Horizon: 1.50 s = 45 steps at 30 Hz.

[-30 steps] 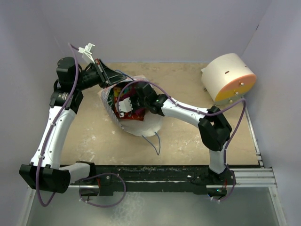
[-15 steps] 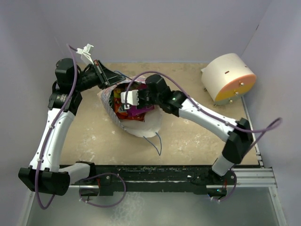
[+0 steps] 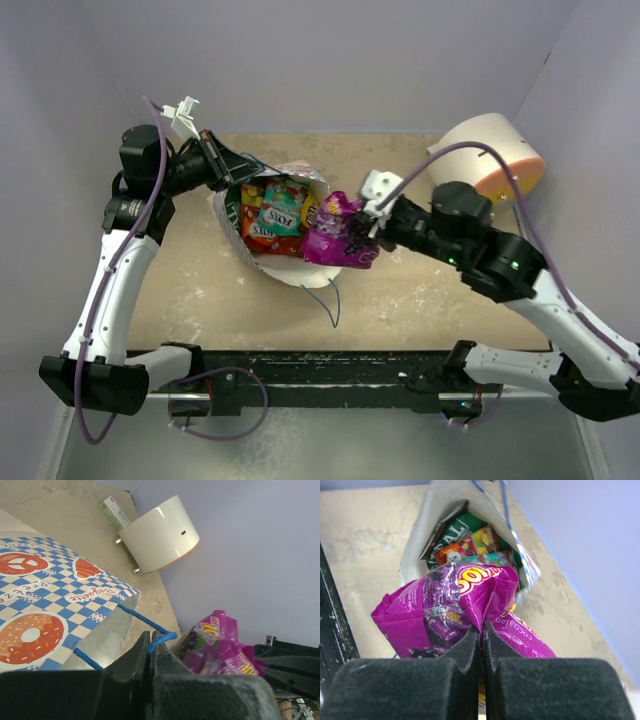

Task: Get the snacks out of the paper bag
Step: Take out the snack from the paper bag, then place the snack at the center of the board.

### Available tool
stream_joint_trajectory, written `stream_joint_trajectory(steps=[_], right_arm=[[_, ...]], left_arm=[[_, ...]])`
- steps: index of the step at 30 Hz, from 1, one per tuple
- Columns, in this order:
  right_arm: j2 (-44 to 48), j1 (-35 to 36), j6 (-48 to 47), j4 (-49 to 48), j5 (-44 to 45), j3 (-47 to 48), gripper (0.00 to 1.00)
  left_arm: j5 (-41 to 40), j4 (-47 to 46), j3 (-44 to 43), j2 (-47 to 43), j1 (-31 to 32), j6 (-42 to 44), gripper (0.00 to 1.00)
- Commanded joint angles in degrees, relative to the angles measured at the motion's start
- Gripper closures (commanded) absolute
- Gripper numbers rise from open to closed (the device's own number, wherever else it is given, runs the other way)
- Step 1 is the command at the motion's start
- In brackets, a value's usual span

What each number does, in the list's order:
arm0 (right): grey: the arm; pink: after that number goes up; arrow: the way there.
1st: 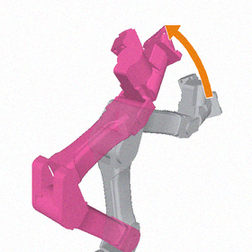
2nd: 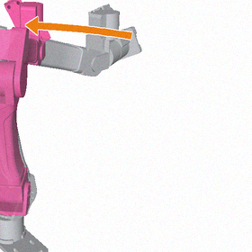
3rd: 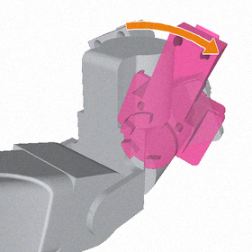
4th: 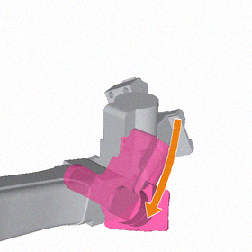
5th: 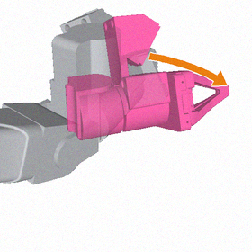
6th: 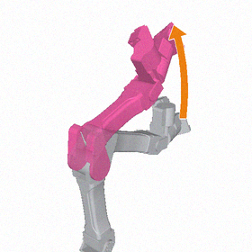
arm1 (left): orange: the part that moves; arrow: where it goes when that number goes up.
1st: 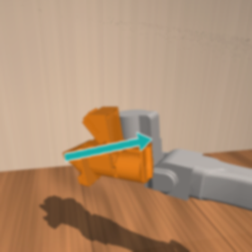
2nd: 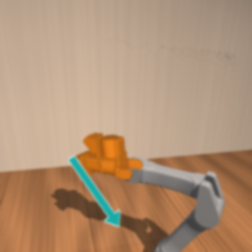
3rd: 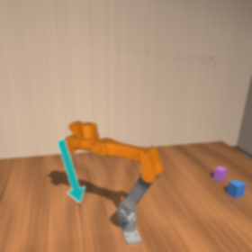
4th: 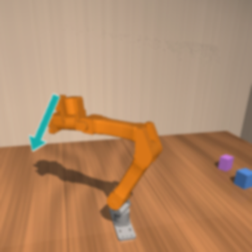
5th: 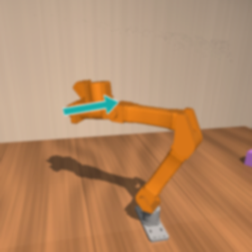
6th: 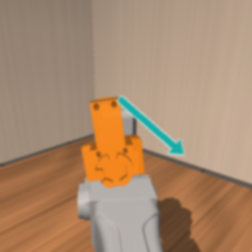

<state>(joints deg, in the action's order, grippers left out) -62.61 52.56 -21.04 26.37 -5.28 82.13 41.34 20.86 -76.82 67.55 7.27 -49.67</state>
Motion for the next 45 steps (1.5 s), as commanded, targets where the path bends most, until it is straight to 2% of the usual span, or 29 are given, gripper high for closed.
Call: stream_joint_trajectory(steps=[1, 6, 9, 11, 14, 18, 21, 24, 30, 35, 36, 38, 40, 45], right_arm=[[7.25, -0.26, 17.01, 3.48, 19.56, 1.26, 1.0], [7.06, -0.26, 36.17, 15.61, 46.65, 6.29, 1.0], [4.87, -0.46, 43.11, 22.33, 56.55, 7.1, 1.0], [2.39, -3.06, 48.68, 27.52, 59.43, 6.93, 1.0], [-0.48, -13.12, 51.05, 27.66, 50.67, 3.06, 1.0], [-0.96, -22.79, 49.74, 16.6, 33.56, -5.79, 1.0], [-2.74, -27.44, 52.91, 8.9, 26.6, -9.73, 1.0], [-6.6, -31.4, 59.56, 5.99, 22.81, -9.53, 1.0], [-13.32, -36.25, 75.08, -1.92, 21.08, -8.86, 1.0], [-16.84, -42.16, 88.65, -8.39, 20.54, -12.69, 1.0], [-17.38, -43.44, 90.92, -9.2, 20.0, -14.53, 0.97], [-18.64, -45.86, 94.82, -8.22, 17.57, -18.1, 0.77], [-19.03, -47.4, 93.62, -8.84, 14.12, -22.33, 0.59], [-12.0, -47.81, 83.47, -8.12, 13.42, -32.69, 0.39]], left_arm=[[-0.87, -1.0, -2.37, -0.27, 0.12, 2.0, 1.0], [-1.47, 0.7, -2.62, 0.17, 0.12, 2.91, 1.0], [-2.23, 2.46, -3.51, 0.04, 0.12, 3.87, 1.0], [-2.45, 3.77, -4.32, -0.14, 0.12, 4.6, 1.0], [-2.67, 5.68, -5.45, -0.39, 0.12, 5.97, 1.0], [-1.33, 5.72, -5.65, -0.75, 0.12, 6.22, 1.0], [0.81, 4.2, -5.51, -0.55, 0.12, 4.91, 1.0], [3.11, 2.55, -4.7, -1.07, 0.12, 3.41, 1.0], [4.75, 4.08, -3.32, -3.32, 0.12, 2.5, 1.0], [4.88, 5.33, -3.84, -3.77, 0.12, 2.7, 1.0], [5.21, 5.26, -3.94, -3.88, 0.12, 2.59, 1.0], [5.71, 5.05, -3.91, -4.04, 0.12, 2.35, 1.0], [6.53, 5.17, -3.84, -4.28, 0.12, 2.78, 1.0], [9.2, 3.28, -1.42, -4.61, 0.2, 2.56, 1.0]])
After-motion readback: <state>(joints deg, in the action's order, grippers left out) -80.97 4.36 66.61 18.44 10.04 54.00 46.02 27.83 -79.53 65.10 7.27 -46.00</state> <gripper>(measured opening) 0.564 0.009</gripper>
